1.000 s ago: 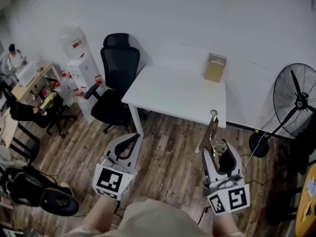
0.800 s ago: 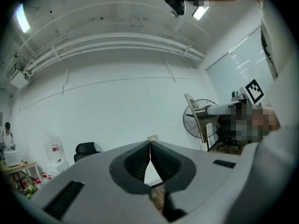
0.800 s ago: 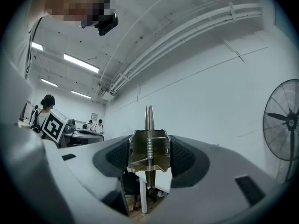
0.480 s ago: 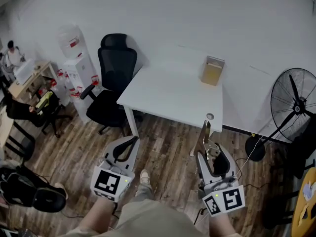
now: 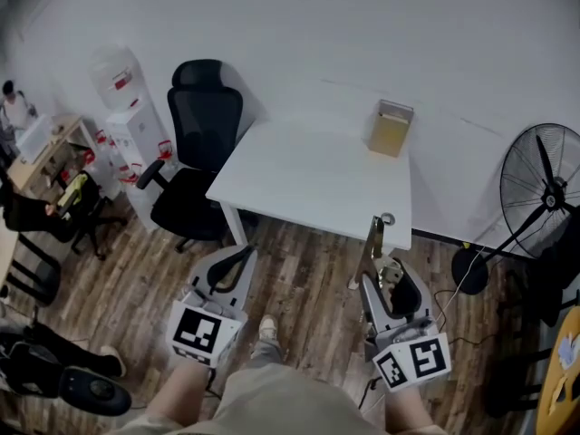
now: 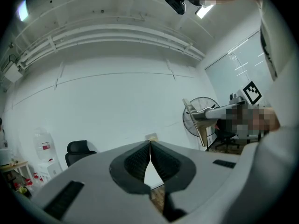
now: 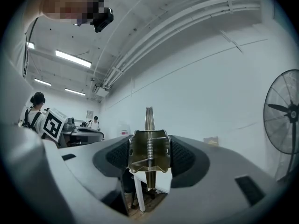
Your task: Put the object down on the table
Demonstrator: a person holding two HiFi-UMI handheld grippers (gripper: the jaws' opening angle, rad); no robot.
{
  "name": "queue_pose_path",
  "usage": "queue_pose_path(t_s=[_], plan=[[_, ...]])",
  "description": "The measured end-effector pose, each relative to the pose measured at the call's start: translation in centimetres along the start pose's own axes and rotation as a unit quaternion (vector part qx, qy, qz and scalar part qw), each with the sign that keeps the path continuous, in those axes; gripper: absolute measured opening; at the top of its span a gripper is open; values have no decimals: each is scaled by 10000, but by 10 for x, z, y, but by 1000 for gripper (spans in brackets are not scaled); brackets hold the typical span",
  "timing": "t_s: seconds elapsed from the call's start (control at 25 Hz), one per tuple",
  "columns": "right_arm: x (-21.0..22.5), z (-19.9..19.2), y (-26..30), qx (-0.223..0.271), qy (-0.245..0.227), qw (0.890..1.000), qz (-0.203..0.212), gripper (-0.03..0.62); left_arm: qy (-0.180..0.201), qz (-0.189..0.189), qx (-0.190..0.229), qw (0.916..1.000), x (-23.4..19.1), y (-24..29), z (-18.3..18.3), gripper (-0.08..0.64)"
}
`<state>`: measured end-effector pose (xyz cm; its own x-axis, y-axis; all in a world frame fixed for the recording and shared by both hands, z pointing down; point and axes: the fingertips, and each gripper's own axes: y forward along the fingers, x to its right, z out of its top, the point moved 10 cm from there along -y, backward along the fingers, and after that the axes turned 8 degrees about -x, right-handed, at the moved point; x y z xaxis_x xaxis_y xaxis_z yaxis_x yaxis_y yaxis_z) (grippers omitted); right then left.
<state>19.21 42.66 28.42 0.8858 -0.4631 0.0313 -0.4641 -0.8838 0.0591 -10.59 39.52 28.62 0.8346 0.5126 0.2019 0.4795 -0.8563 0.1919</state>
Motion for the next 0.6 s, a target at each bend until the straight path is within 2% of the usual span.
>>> queue_pose_path(t_s=[0.28,0.6], plan=[[15,2,56,-205,63,9998,-47,246,-101,-170,-149,9997,-38,44,-6,21],[31,8,163,-406,239,9987,-176,245,-103,-429,-255,9987,-122,120,-6,21]])
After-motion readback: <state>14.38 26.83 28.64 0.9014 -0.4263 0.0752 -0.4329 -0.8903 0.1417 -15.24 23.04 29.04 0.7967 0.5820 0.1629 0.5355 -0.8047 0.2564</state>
